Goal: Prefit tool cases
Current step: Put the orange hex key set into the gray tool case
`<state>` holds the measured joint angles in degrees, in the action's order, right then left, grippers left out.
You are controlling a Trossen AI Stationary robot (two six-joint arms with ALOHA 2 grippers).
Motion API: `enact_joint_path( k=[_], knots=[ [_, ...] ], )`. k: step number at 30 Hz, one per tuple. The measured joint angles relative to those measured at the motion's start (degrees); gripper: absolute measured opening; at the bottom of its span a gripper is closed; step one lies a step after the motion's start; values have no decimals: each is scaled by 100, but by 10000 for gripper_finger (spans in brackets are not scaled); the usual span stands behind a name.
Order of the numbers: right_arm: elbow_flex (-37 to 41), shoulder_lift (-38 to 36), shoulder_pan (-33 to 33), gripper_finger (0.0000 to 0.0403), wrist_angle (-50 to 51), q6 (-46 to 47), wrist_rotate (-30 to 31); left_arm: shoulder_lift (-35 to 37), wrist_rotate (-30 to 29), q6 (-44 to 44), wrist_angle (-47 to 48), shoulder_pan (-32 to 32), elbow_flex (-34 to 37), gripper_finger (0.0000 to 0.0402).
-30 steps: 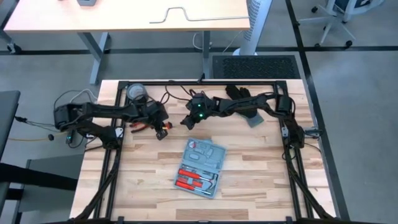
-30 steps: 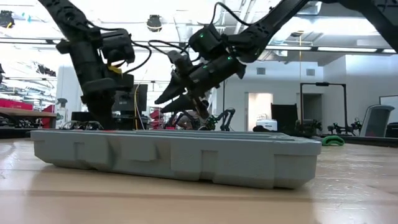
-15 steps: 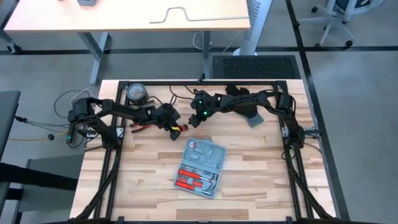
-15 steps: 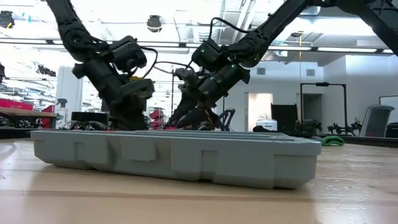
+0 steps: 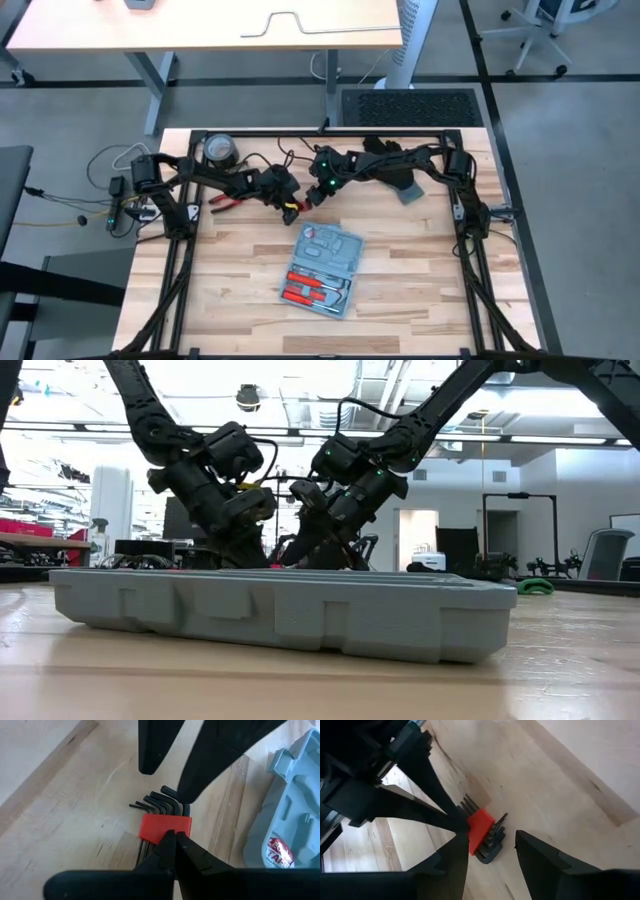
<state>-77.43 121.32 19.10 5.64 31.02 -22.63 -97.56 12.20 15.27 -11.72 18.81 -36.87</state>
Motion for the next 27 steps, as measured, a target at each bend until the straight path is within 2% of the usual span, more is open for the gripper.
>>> enact_joint_path(
  k=[7, 20, 23, 27],
  knots=[
    [0, 15, -23, 174, 248, -113, 112, -4, 7, 32, -188, 0, 1, 0],
    [-17, 307, -152, 165, -212, 154, -9, -7, 3, 39, -207, -4, 6, 0],
    [-17, 315, -163, 141, -197, 223, -2, -9, -13, 39, -225, -4, 8, 0],
    [-14, 323, -209, 69, -156, 239, 97, -9, -37, 39, -230, -4, 8, 0]
  ],
)
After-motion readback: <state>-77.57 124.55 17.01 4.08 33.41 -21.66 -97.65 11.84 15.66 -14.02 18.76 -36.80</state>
